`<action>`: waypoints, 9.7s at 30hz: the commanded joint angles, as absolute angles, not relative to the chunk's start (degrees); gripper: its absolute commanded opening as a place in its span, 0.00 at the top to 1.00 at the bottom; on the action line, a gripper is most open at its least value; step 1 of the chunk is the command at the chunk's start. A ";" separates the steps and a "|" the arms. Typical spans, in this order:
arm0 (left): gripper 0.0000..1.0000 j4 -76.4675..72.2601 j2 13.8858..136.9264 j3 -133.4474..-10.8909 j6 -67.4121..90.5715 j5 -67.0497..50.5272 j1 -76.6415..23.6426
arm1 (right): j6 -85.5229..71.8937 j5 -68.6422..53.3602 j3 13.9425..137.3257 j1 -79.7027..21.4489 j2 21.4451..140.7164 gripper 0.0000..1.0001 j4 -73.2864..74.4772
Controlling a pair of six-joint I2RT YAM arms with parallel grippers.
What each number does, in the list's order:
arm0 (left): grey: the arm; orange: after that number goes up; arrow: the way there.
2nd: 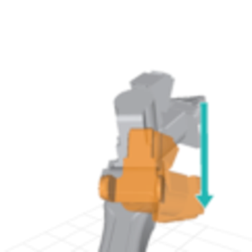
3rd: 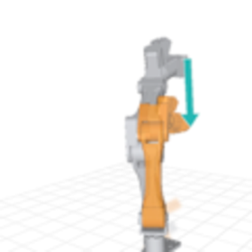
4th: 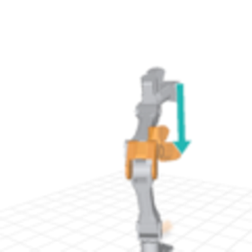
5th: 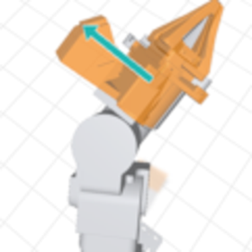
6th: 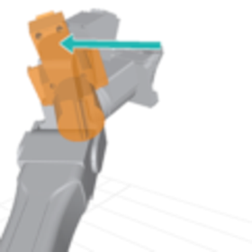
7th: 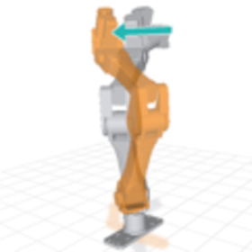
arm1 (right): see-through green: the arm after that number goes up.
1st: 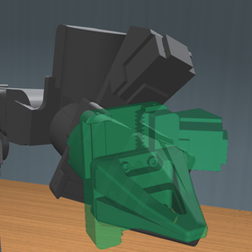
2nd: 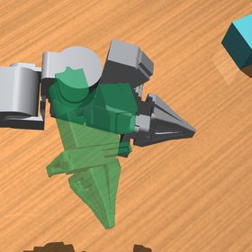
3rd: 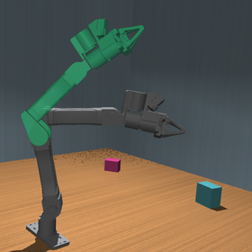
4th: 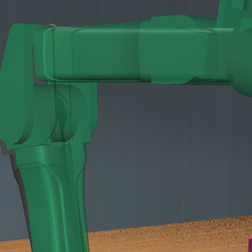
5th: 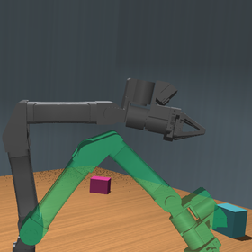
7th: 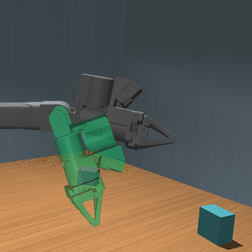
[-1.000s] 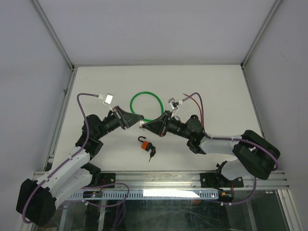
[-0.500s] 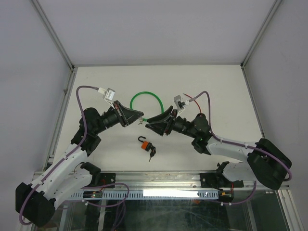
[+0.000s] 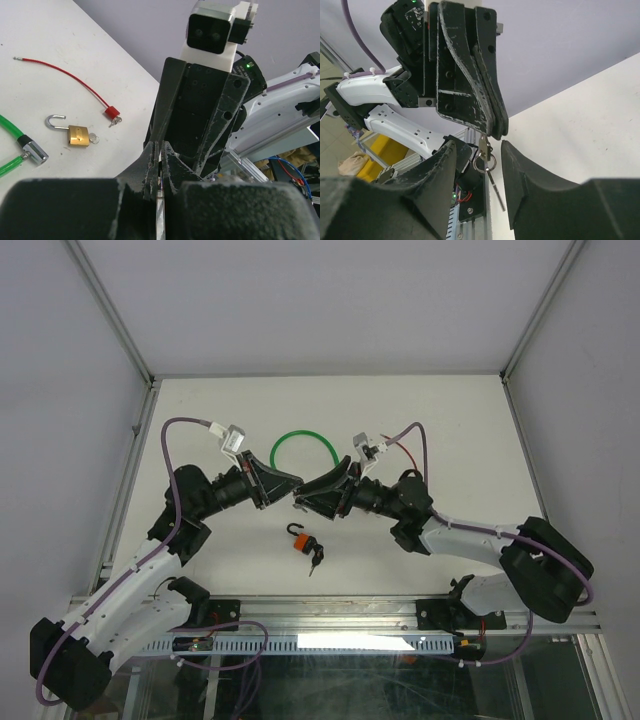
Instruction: Unlock with the key
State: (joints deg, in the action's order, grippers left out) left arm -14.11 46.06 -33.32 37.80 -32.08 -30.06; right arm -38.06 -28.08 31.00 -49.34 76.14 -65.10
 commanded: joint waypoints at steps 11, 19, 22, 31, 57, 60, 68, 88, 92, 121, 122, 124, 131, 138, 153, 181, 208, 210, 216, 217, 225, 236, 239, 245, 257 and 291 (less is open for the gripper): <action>1.00 -21.79 44.88 -33.60 39.06 -33.52 -30.74 | -40.34 -30.29 33.39 -49.23 77.73 0.71 -72.26; 1.00 -22.13 44.90 -33.31 39.20 -33.55 -30.91 | -41.37 -29.79 33.07 -49.26 78.09 0.75 -74.11; 1.00 -22.19 44.85 -33.33 39.21 -33.57 -31.02 | -41.65 -29.79 33.14 -49.22 78.30 0.76 -74.23; 1.00 -22.40 45.00 -33.05 39.33 -33.23 -31.20 | -42.49 -29.87 33.27 -49.22 78.57 0.71 -74.75; 0.05 -6.34 42.15 -38.36 31.50 -24.23 -31.33 | -39.40 -27.46 29.87 -44.72 72.21 1.00 -62.02; 0.01 -0.17 41.82 -40.93 28.06 -20.57 -31.29 | -38.68 -26.95 28.77 -43.35 70.45 1.00 -59.69; 0.01 15.71 47.45 -51.56 22.60 -15.46 -31.29 | -37.53 -25.05 25.86 -40.79 66.55 1.00 -56.21; 0.01 23.66 83.25 -66.32 28.23 -6.47 -33.95 | -28.57 -9.12 17.59 -37.99 48.34 1.00 -30.87; 0.01 28.69 92.57 -72.94 27.20 -1.88 -36.42 | -27.84 -6.23 16.51 -37.95 44.75 1.00 -27.03; 0.53 49.36 126.97 -100.92 22.15 10.62 -48.21 | -27.01 -1.83 16.23 -37.46 37.59 1.00 -17.14; 0.58 49.47 127.13 -100.84 22.53 10.80 -48.21 | -26.94 -2.11 16.41 -37.49 37.80 1.00 -17.16; 0.65 49.52 126.80 -100.53 23.47 11.01 -48.20 | -26.77 -2.55 16.79 -37.46 38.38 1.00 -17.05; 0.90 49.14 122.28 -98.66 30.87 11.45 -46.55 | -26.28 -4.39 18.81 -37.46 41.39 1.00 -17.36; 1.00 45.56 114.05 -94.49 37.53 7.44 -42.24 | -27.59 -6.83 21.21 -37.44 46.10 1.00 -18.86; 1.00 34.94 102.36 -85.98 46.50 -0.58 -38.13 | -36.97 -14.60 28.84 -37.55 60.83 1.00 -21.79; 1.00 29.85 98.35 -79.39 49.20 -2.50 -37.91 | -54.10 -15.36 30.12 -36.75 78.96 1.00 -33.19; 1.00 29.56 99.01 -79.63 49.57 -2.29 -37.95 | -54.78 -15.23 30.21 -36.14 78.42 1.00 -26.53; 1.00 29.52 99.04 -79.71 49.56 -2.50 -37.92 | -54.87 -15.00 29.96 -36.09 78.16 1.00 -27.30; 1.00 29.53 99.31 -79.72 49.56 -2.77 -37.96 | -55.24 -15.10 29.44 -36.10 77.52 1.00 -28.96; 1.00 29.53 99.32 -79.67 49.53 -2.84 -37.95 | -55.20 -15.03 29.47 -36.00 77.52 1.00 -29.00; 1.00 29.53 99.36 -79.54 49.64 -2.99 -37.94 | -55.71 -16.41 29.08 -35.97 77.88 1.00 -31.72; 1.00 29.49 99.23 -79.48 49.83 -3.66 -37.99 | -56.55 -15.23 28.67 -35.86 77.85 1.00 -31.30; 1.00 28.97 99.05 -79.12 50.03 -4.30 -37.98 | -57.01 -14.82 28.42 -35.69 78.17 1.00 -31.65; 1.00 27.96 98.43 -77.70 50.80 -5.02 -38.14 | -57.74 -14.49 28.47 -35.57 78.74 1.00 -33.21; 1.00 24.07 96.34 -73.30 55.47 -4.93 -40.84 | -57.28 -11.82 30.76 -35.13 81.36 1.00 -35.62; 1.00 -24.63 73.66 -45.96 58.90 -11.63 -44.34 | -77.09 -35.14 34.47 -24.45 87.58 1.00 -65.45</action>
State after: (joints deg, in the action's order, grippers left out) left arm -9.47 78.00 -48.07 60.47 2.50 -39.79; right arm -67.59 -36.77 29.89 -26.24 85.30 -54.04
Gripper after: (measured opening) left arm 0.250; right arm 0.018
